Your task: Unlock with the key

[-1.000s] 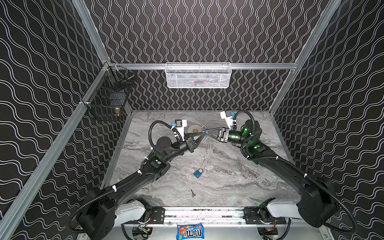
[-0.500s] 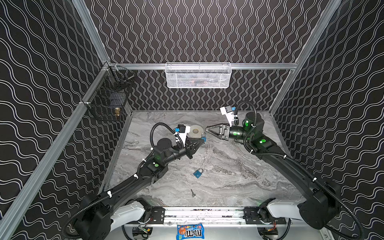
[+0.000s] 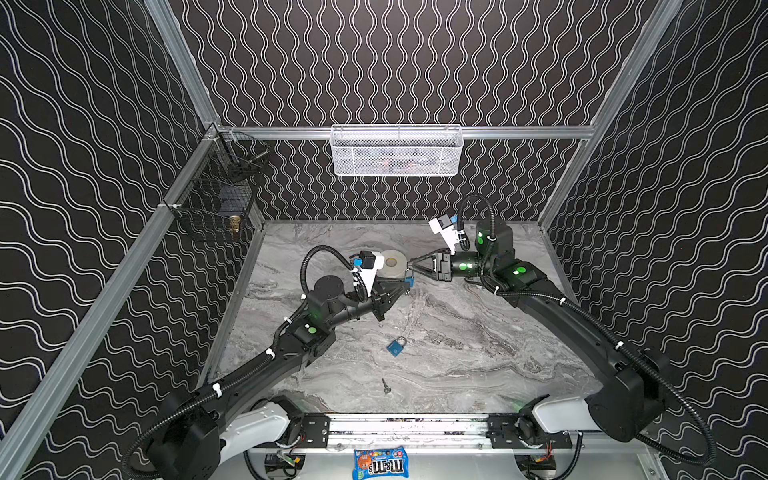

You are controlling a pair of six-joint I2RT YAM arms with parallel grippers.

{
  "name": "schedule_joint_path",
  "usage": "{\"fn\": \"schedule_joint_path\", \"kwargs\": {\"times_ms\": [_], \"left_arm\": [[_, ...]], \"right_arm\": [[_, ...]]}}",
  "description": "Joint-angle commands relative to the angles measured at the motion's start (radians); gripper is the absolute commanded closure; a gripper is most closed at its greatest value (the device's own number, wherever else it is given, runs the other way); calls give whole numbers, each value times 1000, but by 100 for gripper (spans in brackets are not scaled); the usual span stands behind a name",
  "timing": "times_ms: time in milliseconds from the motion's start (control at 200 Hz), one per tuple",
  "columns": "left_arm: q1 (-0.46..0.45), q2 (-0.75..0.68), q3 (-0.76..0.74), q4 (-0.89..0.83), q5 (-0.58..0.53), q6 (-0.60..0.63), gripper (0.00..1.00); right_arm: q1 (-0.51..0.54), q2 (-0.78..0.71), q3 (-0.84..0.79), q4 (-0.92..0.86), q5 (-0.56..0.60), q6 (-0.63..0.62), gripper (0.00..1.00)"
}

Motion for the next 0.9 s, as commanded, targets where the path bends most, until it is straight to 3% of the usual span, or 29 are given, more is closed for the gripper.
{"fn": "schedule_joint_path", "kwargs": {"times_ms": [0, 255, 621, 896], "left_arm": [[2, 2, 14, 19, 1, 35, 100], [2, 11, 25, -8, -10, 45, 100], [3, -12, 72, -172, -111, 158, 100], [4, -28, 72, -207, -150, 212, 100]], "right_arm": [[4, 4, 9, 4, -21, -28, 70], [19, 12, 19, -21, -3, -58, 72], [76, 82, 181, -317, 365, -130, 72], [101, 162, 330, -534, 502, -168, 66]]}}
